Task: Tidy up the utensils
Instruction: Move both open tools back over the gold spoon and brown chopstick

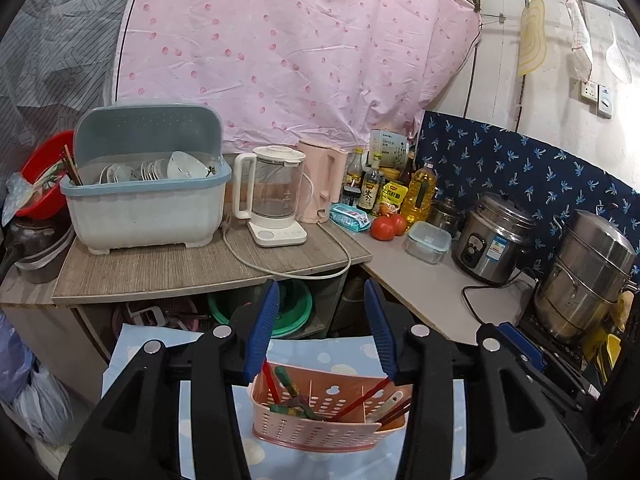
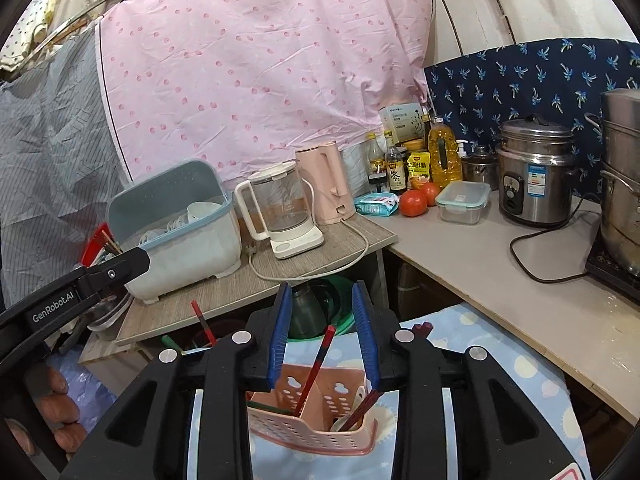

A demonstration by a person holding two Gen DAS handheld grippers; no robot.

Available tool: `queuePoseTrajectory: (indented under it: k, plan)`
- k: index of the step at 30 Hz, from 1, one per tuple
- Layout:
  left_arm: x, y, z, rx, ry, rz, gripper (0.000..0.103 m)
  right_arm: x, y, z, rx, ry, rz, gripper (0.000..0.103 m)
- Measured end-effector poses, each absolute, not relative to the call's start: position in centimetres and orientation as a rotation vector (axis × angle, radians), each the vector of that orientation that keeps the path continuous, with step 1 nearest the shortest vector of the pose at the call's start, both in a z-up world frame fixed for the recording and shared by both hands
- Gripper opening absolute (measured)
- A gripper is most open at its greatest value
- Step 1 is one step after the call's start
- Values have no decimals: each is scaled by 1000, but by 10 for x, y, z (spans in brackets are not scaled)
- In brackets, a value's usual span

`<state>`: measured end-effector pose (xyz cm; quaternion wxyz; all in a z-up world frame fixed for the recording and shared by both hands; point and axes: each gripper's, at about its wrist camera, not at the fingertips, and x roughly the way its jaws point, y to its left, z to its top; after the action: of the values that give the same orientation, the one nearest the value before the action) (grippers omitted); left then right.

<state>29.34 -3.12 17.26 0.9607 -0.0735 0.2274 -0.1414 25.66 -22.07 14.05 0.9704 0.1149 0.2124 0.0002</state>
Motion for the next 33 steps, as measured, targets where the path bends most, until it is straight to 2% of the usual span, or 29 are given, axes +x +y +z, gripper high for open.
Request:
queuePoseTrajectory:
  k: [25, 33]
  plan:
    - [199, -28, 189, -82, 472, -304, 42, 152, -201, 162, 206, 399, 20, 31]
    - [155, -29, 160, -45, 520, -329, 42, 101, -196, 135, 202, 453, 29, 31]
